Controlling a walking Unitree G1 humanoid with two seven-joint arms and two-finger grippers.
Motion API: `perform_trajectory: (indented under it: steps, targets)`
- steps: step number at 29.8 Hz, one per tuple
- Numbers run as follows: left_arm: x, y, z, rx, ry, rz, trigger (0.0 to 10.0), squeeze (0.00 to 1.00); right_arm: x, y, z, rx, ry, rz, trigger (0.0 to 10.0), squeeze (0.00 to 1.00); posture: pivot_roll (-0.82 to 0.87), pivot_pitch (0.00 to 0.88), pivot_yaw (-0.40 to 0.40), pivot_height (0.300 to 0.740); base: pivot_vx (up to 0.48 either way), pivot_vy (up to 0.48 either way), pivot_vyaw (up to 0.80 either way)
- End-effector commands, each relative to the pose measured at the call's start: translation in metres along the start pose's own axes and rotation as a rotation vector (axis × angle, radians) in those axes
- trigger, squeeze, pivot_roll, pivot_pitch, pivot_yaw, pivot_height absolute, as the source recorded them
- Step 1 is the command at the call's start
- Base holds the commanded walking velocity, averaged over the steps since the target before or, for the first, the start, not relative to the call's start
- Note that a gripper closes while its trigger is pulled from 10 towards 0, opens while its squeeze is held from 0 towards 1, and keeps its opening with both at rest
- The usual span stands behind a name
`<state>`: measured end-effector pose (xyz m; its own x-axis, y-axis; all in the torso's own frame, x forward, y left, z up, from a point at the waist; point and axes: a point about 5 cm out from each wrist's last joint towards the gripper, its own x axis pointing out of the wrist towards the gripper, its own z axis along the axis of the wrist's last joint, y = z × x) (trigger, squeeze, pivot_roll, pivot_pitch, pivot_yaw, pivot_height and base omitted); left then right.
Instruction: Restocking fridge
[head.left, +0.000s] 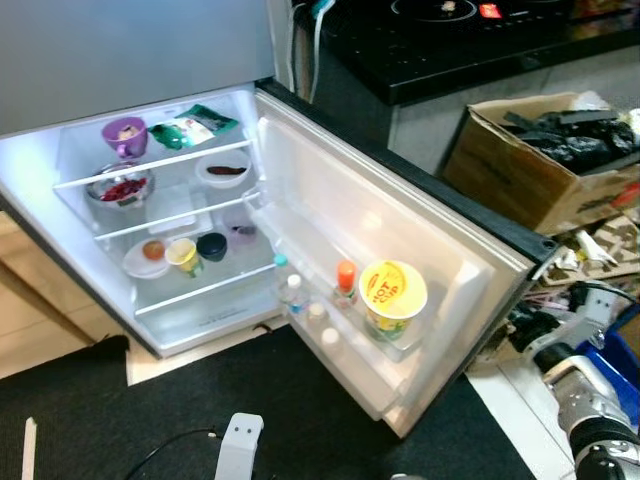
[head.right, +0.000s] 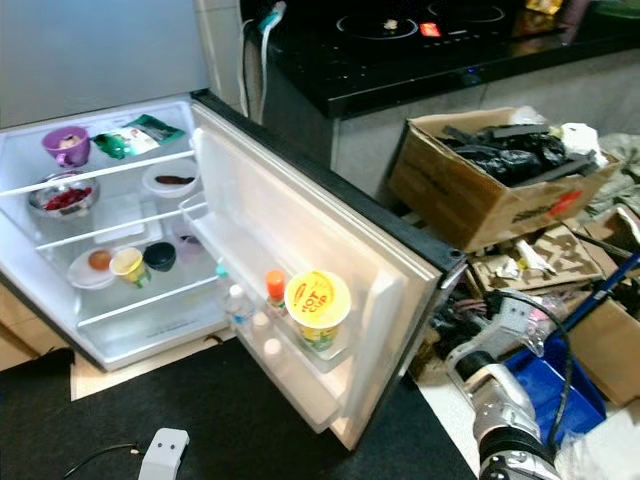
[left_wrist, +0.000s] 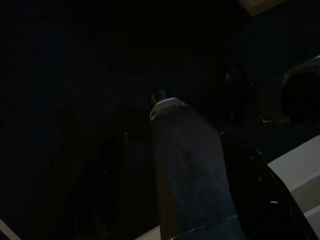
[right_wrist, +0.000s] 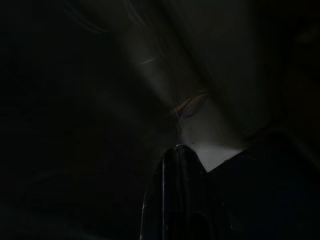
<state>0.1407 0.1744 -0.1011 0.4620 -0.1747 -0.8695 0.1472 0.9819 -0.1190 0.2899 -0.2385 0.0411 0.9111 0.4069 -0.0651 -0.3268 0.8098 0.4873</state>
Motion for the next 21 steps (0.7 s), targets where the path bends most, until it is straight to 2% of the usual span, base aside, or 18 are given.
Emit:
perform_trajectory:
  steps: [1, 2, 3, 5, 7, 9, 13, 15, 16, 17, 18, 19, 20, 21]
  targets:
    - [-0.001, 0.0, -0.005, -0.009, 0.015, 0.001, 10.0, 0.0, 0.011, 0.024, -0.016, -0.005, 0.096, 0.196, 10.0, 0.0, -0.1, 0.041, 0.03, 0.74, 0.0, 0.0, 0.0]
    - [-0.001, 0.0, -0.005, -0.008, 0.015, 0.001, 10.0, 0.0, 0.011, 0.035, -0.024, -0.011, 0.148, 0.295, 10.0, 0.0, -0.1, 0.041, 0.03, 0.74, 0.0, 0.0, 0.0]
    - [-0.001, 0.0, -0.005, -0.008, 0.015, 0.001, 10.0, 0.0, 0.011, 0.035, -0.024, -0.011, 0.148, 0.295, 10.0, 0.0, -0.1, 0.041, 0.03, 0.74, 0.0, 0.0, 0.0]
    - [-0.001, 0.0, -0.005, -0.005, 0.016, -0.001, 10.0, 0.0, 0.005, 0.061, -0.042, -0.013, 0.278, 0.53, 10.0, 0.0, -0.1, 0.042, 0.03, 0.74, 0.0, 0.0, 0.0]
    - [-0.001, 0.001, -0.006, -0.002, 0.018, -0.003, 10.0, 0.0, -0.001, 0.083, -0.05, 0.014, 0.351, 0.693, 10.0, 0.0, -0.1, 0.042, 0.03, 0.74, 0.0, 0.0, 0.0]
    - [-0.001, 0.001, -0.007, 0.001, 0.02, -0.004, 10.0, 0.0, -0.003, 0.095, -0.052, 0.033, 0.368, 0.77, 10.0, 0.0, -0.1, 0.044, 0.024, 0.74, 0.0, 0.0, 0.0]
    - [-0.002, 0.001, -0.007, 0.002, 0.022, -0.004, 10.0, 0.0, 0.001, 0.093, -0.052, 0.008, 0.353, 0.738, 10.0, 0.0, -0.1, 0.044, 0.024, 0.74, 0.0, 0.0, 0.0]
    - [-0.002, 0.001, -0.009, 0.003, 0.025, -0.005, 10.0, 0.0, 0.009, 0.076, -0.055, -0.032, 0.329, 0.569, 10.0, 0.0, -0.1, 0.039, 0.018, 0.74, 0.0, 0.0, 0.0]
    - [-0.002, 0.001, -0.009, 0.003, 0.025, -0.005, 10.0, 0.0, 0.009, 0.076, -0.055, -0.032, 0.329, 0.569, 10.0, 0.0, -0.1, 0.039, 0.018, 0.74, 0.0, 0.0, 0.0]
    - [-0.002, 0.0, -0.009, 0.003, 0.026, -0.006, 10.0, 0.0, 0.01, 0.063, -0.058, -0.038, 0.331, 0.449, 10.0, 0.0, -0.09, 0.038, 0.015, 0.74, 0.0, 0.0, 0.0]
    - [-0.002, 0.0, -0.009, 0.003, 0.026, -0.006, 10.0, 0.0, 0.01, 0.063, -0.058, -0.038, 0.331, 0.449, 10.0, 0.0, -0.09, 0.038, 0.015, 0.74, 0.0, 0.0, 0.0]
    - [-0.002, -0.001, -0.01, 0.003, 0.027, -0.006, 10.0, 0.0, 0.006, 0.051, -0.062, -0.049, 0.344, 0.337, 10.0, 0.0, -0.09, 0.037, 0.012, 0.74, 0.0, 0.0, 0.0]
    - [-0.002, -0.001, -0.01, 0.003, 0.027, -0.006, 10.0, 0.0, 0.006, 0.051, -0.062, -0.049, 0.344, 0.337, 10.0, 0.0, -0.09, 0.037, 0.012, 0.74, 0.0, 0.0, 0.0]
    - [-0.002, -0.001, -0.01, 0.001, 0.027, -0.005, 10.0, 0.0, -0.002, 0.04, -0.068, -0.061, 0.369, 0.24, 10.0, 0.0, -0.09, 0.035, 0.01, 0.74, 0.0, 0.0, 0.0]
